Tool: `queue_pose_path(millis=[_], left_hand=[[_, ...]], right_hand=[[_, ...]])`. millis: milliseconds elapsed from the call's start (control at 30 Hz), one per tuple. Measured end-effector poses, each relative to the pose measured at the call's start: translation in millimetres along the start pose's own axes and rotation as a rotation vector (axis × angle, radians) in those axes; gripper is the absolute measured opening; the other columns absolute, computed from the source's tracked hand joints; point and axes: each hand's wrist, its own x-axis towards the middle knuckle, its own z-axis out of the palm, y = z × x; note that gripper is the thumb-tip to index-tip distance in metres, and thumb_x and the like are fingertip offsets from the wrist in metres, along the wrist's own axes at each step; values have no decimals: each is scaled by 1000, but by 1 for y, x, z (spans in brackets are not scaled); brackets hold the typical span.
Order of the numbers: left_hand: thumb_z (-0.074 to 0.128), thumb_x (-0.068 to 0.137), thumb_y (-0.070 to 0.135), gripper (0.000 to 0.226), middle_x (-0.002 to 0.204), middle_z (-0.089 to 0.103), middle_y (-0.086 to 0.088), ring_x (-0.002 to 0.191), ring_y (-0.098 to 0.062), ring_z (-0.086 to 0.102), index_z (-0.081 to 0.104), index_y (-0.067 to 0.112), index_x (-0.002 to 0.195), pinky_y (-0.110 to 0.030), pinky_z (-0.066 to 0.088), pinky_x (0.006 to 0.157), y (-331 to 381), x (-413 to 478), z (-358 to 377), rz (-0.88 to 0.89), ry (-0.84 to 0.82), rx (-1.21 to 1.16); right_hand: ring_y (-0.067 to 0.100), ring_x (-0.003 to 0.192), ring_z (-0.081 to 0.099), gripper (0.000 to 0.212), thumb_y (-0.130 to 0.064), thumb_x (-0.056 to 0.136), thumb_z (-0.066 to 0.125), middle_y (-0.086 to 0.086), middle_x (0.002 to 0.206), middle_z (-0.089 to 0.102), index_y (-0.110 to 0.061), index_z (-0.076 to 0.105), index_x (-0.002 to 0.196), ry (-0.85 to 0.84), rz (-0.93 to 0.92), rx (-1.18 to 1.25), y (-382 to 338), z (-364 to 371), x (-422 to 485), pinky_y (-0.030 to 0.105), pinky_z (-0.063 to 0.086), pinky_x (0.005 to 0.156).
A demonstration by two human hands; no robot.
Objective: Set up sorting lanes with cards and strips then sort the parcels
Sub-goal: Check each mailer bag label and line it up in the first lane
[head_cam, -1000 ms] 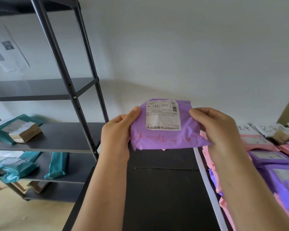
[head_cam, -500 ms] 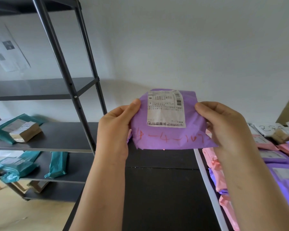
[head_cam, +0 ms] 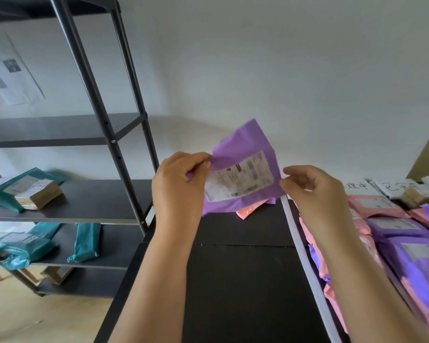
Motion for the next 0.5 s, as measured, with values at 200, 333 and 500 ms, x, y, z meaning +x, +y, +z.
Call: queue_pose_path(millis=[200, 333, 500], left_hand=[[69, 91, 13, 15, 90, 67, 13, 90, -9, 61, 78, 19, 102, -7, 43, 79, -8, -10, 3, 76, -50, 30], [68, 92, 16, 15, 91, 66, 13, 90, -9, 60, 77, 19, 103, -3, 40, 77, -10, -9, 7, 74, -97, -3], [66, 93, 15, 15, 88, 63, 17, 86, -5, 57, 77, 20, 103, -1, 38, 75, -13, -8, 8, 55, -138, -64]], right_hand=[[-5, 89, 63, 18, -25, 94, 66, -16, 98, 73, -24, 75, 110, 31, -86, -99, -1, 2, -10, 12, 45, 72], [-2, 82, 62, 23, -33, 98, 57, -14, 84, 72, -19, 73, 88, 186, -118, -65, -4, 2, -31, 15, 46, 63], [-8, 84, 64, 33, -46, 93, 57, -23, 86, 66, -16, 69, 91, 182, -136, -109, -12, 1, -58, 8, 49, 65]])
